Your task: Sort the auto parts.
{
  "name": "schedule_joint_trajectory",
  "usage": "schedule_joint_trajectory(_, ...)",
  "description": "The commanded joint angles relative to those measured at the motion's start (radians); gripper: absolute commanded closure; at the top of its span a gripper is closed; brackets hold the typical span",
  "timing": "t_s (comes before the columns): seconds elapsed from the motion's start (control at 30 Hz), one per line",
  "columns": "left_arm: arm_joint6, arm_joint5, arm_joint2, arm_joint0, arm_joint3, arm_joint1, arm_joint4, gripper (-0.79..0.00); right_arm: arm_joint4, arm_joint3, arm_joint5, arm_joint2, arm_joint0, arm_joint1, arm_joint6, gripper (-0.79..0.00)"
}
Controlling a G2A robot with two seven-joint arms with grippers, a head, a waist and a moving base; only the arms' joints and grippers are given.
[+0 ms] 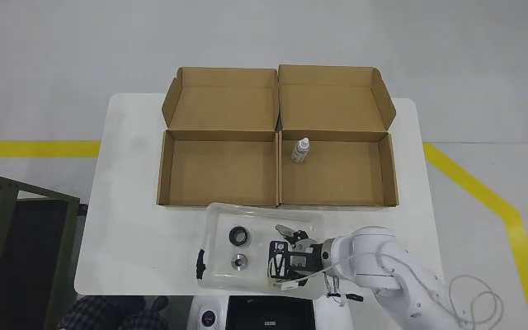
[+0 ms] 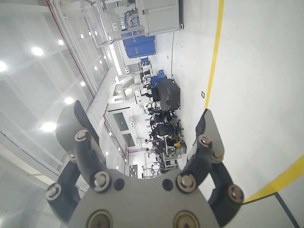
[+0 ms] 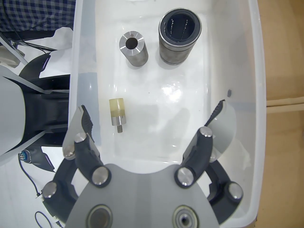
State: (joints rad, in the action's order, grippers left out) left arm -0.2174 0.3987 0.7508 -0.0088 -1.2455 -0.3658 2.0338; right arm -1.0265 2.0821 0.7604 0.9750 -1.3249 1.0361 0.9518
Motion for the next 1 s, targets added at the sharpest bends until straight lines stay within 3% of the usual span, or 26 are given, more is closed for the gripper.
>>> schedule_joint_trajectory(0.0,0.000,0.000,0.000,0.000,0.000,0.000,0.000,-0.785,0.000,0.000,0.000,0.000,0.000,0.000,0.000,-0.785)
schedule_joint_trajectory(0.23,0.000,0.000,0.000,0.000,0.000,0.000,0.000,-0.785,-0.014,0.004,-0.014,-0.003,-0.002,-0.001,-0.015,-0.785)
schedule_joint_trajectory(0.4,0.000,0.000,0.000,0.000,0.000,0.000,0.000,-0.785,-0.010,0.022,-0.062,-0.005,0.014,-0.003,0.037,-0.785)
schedule_joint_trajectory(0.97,0.000,0.000,0.000,0.000,0.000,0.000,0.000,-0.785,-0.121,-0.029,-0.122,-0.122,0.072,0.008,0.074,-0.785)
